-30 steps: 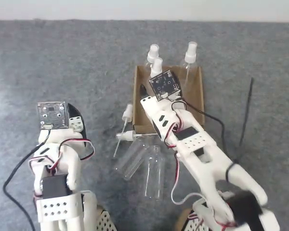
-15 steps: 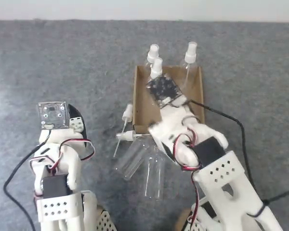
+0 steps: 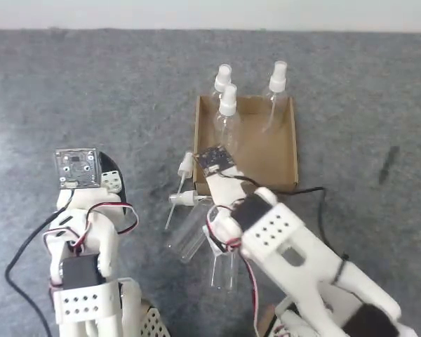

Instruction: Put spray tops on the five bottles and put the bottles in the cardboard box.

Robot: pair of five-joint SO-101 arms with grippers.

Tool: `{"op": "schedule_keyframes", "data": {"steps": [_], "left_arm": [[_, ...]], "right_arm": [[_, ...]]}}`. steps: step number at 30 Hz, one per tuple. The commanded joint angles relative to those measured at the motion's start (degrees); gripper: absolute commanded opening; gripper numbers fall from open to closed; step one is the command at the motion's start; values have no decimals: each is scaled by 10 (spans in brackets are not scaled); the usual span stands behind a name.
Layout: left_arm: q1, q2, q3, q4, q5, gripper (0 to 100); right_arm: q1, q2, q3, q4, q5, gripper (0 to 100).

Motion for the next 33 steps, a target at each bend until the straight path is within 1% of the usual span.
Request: {"op": "schedule_keyframes", "data": {"steps": [1,6,11,17,25,33], "left_arm": [[-2,-4,-4,-17,11,10],[-3,-4,-4,-17,11,10],[-3,-4,-4,-18,11,10],[-3,-7,-4,-18,10,10],[-3,-7,-5,-18,11,10],[-3,-7,-5,-18,11,10]], "right_arm": [[-5,39,-12,-30,-11,316],[-16,78,-14,-58,-11,315],[-47,54,-18,-58,-11,314],[-43,-17,-23,-45,-11,314],[-39,-17,56,-34,-9,314],[-29,-17,86,-34,-7,313]]}}
